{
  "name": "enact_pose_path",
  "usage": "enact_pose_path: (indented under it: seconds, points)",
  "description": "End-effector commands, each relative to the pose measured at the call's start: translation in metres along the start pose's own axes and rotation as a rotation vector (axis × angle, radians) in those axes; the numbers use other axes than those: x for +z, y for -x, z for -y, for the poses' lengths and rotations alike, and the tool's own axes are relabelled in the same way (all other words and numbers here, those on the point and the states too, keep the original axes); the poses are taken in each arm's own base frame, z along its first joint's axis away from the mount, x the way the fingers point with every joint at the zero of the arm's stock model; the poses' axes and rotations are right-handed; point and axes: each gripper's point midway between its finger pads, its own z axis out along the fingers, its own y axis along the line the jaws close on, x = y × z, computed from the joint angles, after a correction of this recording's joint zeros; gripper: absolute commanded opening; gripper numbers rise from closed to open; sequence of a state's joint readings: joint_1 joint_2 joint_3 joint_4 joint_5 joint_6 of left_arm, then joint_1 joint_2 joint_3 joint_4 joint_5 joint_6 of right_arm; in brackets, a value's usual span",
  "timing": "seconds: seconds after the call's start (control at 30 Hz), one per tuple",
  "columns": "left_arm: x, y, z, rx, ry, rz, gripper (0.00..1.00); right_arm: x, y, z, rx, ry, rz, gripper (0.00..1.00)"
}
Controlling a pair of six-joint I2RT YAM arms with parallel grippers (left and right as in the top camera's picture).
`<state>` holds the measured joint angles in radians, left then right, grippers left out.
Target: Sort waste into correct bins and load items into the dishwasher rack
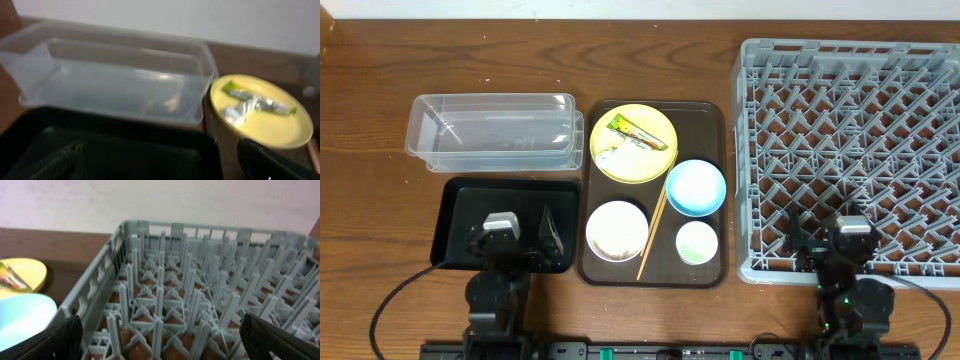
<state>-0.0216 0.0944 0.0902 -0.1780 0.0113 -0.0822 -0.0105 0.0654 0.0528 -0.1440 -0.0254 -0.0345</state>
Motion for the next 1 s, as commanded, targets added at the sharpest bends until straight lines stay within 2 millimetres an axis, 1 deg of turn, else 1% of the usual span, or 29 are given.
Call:
enact_pose_path:
  seconds: [0.0,0.17,0.37,0.5,0.7,0.87,0.97]
  points:
    - [-0.006,0.026,-0.001,-0.007,0.022,0.014,0.98,-0.004,0.023,0.004,0.004,-0.019,-0.001,0.99]
    - [-0.005,0.040,0.001,-0.006,0.034,-0.066,0.98,-0.002,0.038,0.004,0.005,-0.014,-0.091,0.99]
    - [-0.001,0.051,0.004,0.002,0.052,-0.212,0.98,0.003,0.052,0.004,0.089,-0.014,-0.223,0.99]
    - [0.000,0.054,0.016,-0.004,0.003,-0.328,0.98,0.002,0.057,0.004,0.090,-0.015,-0.334,0.99]
    - [-0.005,0.048,0.025,-0.017,-0.021,-0.554,0.98,-0.006,0.057,0.004,0.091,-0.016,-0.494,0.99]
    - [-0.005,0.054,0.026,-0.018,-0.013,-0.604,0.98,-0.011,0.057,0.003,0.091,-0.016,-0.544,0.99]
    - [-0.006,0.051,0.026,-0.018,-0.011,-0.616,0.98,-0.011,0.057,0.000,0.096,0.001,-0.544,0.99]
